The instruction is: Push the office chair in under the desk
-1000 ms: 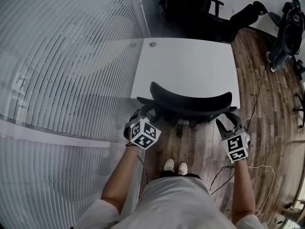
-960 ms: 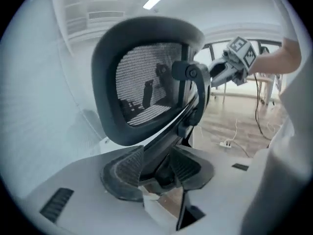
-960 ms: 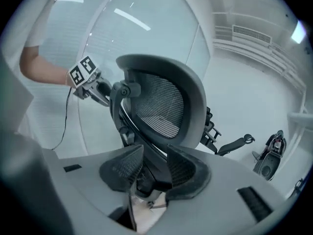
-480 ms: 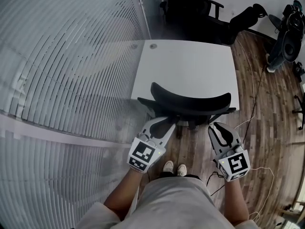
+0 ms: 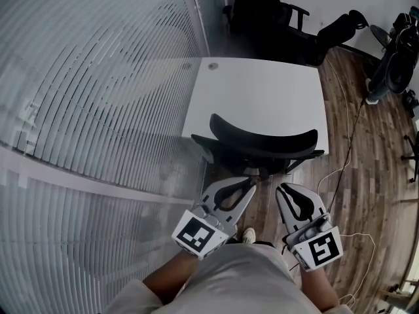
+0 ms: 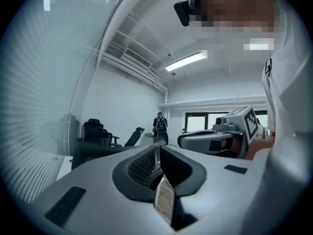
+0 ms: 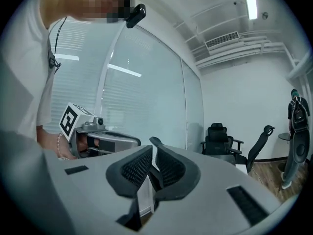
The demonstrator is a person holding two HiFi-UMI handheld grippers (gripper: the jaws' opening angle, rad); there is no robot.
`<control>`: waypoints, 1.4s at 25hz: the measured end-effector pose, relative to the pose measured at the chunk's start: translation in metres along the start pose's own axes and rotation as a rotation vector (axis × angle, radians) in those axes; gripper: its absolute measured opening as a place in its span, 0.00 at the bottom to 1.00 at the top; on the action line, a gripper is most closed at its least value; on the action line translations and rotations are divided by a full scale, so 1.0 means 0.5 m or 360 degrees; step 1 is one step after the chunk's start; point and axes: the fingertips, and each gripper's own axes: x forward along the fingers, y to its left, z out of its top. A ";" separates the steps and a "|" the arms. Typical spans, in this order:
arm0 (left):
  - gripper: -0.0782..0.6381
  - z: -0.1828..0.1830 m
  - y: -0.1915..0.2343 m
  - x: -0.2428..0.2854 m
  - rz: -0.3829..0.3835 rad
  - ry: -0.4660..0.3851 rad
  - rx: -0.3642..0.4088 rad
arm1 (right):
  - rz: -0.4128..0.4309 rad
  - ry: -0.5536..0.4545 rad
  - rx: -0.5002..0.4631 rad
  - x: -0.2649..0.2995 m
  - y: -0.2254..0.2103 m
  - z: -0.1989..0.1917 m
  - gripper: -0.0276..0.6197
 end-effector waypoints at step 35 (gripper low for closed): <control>0.17 0.042 -0.059 -0.046 0.0010 -0.0107 -0.0040 | 0.0053 -0.0115 0.0106 -0.015 0.079 0.066 0.09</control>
